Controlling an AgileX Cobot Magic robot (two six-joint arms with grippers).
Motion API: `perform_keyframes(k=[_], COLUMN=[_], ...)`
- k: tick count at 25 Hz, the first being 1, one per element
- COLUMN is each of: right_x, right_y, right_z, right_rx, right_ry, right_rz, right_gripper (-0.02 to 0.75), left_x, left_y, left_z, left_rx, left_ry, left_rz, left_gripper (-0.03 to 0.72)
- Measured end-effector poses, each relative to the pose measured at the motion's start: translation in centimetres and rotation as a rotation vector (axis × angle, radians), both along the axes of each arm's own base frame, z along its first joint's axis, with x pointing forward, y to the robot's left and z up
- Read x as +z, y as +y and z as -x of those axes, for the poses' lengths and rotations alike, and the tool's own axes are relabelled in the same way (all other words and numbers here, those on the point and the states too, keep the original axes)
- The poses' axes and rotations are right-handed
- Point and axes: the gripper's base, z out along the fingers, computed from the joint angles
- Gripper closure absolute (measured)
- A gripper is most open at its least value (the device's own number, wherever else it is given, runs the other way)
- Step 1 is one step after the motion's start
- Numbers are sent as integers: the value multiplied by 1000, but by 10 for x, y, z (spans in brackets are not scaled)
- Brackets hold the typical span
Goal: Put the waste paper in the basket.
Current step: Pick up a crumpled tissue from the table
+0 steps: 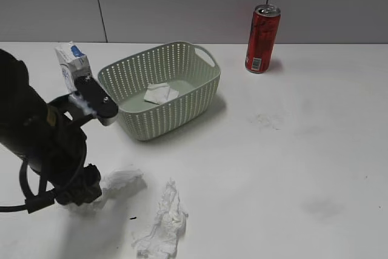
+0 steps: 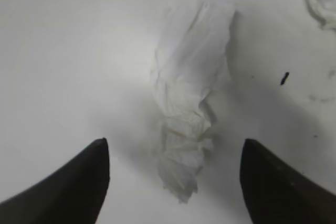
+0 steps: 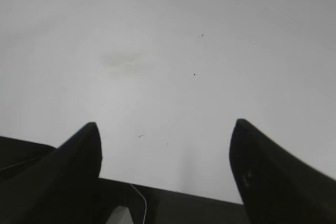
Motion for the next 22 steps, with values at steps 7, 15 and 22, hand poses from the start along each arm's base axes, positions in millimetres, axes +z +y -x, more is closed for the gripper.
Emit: perform_keyframes(k=[7, 15, 22], right_x=[-6, -3, -3], right_y=[-2, -3, -3], right_z=[31, 47, 47], right_rx=[-4, -5, -5], right_ry=[-194, -316, -317], right_rz=[-12, -20, -20], right_gripper=[167, 167, 167], left_x=[-27, -51, -50], left_y=[-4, -7, -7], left_z=[-8, -13, -13], left_rx=[3, 3, -7], left_ry=[24, 56, 80], left_rz=[-29, -59, -77], left_gripper=[120, 153, 478])
